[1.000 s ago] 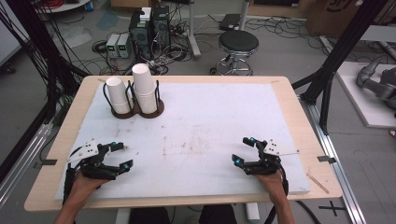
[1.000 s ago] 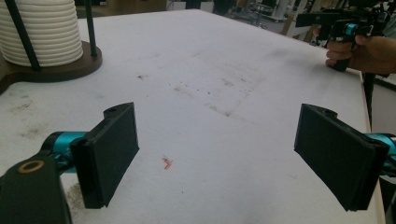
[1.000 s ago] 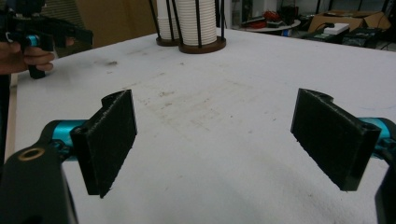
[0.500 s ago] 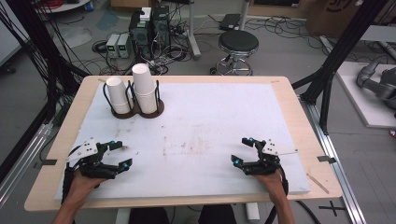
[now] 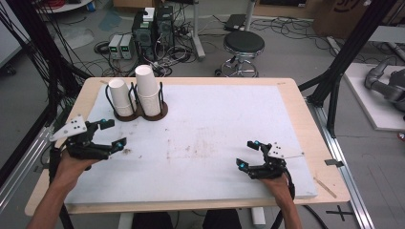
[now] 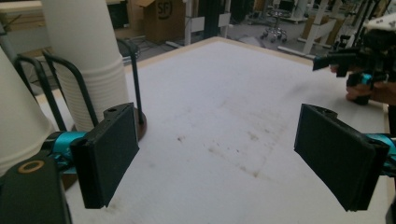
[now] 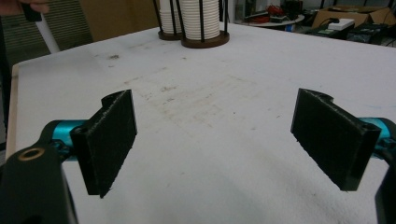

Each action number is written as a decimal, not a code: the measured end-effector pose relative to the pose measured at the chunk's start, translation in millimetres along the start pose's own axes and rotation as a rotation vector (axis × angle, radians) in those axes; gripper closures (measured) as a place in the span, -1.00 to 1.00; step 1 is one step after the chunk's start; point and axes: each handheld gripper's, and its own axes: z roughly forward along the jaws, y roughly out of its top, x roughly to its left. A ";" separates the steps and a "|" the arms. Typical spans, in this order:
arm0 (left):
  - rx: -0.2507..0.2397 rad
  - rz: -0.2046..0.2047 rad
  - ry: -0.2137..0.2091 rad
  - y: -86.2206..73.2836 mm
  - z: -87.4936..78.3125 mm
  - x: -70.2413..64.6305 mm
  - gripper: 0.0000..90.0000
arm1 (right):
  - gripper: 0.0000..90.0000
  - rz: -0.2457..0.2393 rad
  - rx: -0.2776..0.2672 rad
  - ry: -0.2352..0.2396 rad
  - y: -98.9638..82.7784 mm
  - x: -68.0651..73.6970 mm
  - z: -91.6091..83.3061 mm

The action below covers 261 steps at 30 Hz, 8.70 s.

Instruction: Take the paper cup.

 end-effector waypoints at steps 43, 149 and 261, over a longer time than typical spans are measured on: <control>0.183 0.081 0.103 172.8 76.8 71.9 -0.70 | -0.67 -0.008 0.003 -0.003 0.1 1.0 0.6; 0.774 -0.162 0.270 200.4 183.5 109.5 -0.23 | -0.67 -0.004 0.019 0.006 1.0 0.0 2.6; 0.036 0.058 -0.305 52.1 35.4 -19.5 -0.23 | -0.67 -0.013 0.032 -0.021 1.3 2.1 3.6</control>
